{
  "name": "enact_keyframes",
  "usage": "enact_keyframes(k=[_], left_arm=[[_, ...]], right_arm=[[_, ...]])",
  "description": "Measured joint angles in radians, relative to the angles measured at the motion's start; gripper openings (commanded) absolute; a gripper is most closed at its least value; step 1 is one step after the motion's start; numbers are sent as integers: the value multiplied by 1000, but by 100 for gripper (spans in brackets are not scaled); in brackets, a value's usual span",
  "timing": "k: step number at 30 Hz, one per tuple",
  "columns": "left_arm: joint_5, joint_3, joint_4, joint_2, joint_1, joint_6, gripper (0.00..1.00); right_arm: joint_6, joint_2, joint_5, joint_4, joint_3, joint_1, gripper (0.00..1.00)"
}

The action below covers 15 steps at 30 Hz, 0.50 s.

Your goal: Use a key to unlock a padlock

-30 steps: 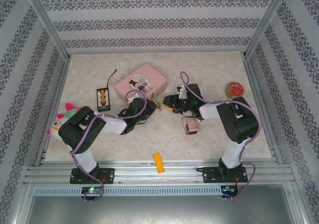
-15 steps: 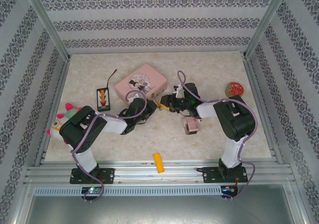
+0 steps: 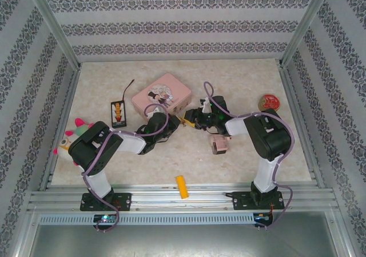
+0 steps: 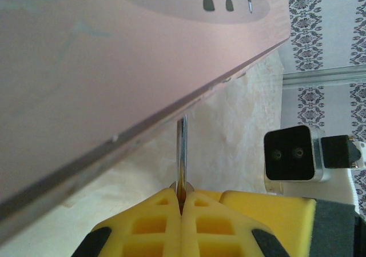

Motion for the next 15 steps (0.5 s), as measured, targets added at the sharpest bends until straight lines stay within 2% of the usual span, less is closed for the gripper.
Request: enact_keyframes(k=[4,9,11,15], left_arm=[[0,0,2,0,0,0,0],[0,0,6,0,0,-4,8],[0,0,6,1,0,-5,14],[1,0,15,11,0,-8,16]], right_arm=[[15,9,-1,10,0,0,35],[50,17,-10,51,0,0,30],[63,25,-12,63,0,0,28],[80,34,-12,71,0,0,26]])
